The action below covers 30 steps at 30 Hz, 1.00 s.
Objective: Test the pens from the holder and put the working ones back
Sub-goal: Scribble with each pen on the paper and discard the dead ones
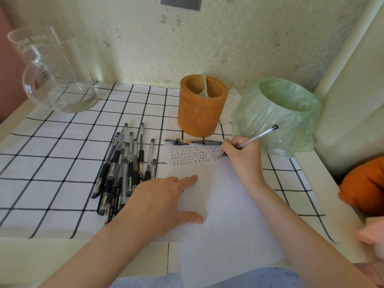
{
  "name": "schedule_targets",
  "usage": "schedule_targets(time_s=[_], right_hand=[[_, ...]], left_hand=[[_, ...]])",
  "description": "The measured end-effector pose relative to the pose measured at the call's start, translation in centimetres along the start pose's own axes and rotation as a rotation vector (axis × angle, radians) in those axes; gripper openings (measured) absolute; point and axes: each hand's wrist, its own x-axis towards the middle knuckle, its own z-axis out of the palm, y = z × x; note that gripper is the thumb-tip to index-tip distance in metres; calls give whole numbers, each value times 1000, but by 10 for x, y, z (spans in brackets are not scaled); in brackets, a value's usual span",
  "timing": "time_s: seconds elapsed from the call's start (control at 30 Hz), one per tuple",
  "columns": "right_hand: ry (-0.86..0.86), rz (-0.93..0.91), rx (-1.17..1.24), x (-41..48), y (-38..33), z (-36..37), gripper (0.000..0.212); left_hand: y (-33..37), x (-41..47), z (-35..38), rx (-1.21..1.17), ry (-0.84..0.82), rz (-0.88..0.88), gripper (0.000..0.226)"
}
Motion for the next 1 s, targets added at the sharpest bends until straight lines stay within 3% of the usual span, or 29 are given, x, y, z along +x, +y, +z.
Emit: schedule_targets(time_s=[0.6, 0.77, 0.83, 0.9, 1.0], right_hand=[[16, -5, 33, 4, 11, 1, 27], [8, 40, 192, 2, -3, -4, 34], [-1, 64, 291, 2, -19, -9, 36], [-57, 125, 393, -2, -38, -17, 31], [-310, 248, 524, -17, -59, -27, 26]], left_hand=[[3, 0, -4, 31, -37, -9, 86], [5, -1, -8, 39, -51, 13, 86], [4, -2, -8, -52, 26, 59, 76], [4, -1, -10, -306, 94, 62, 59], [5, 3, -16, -642, 125, 15, 49]])
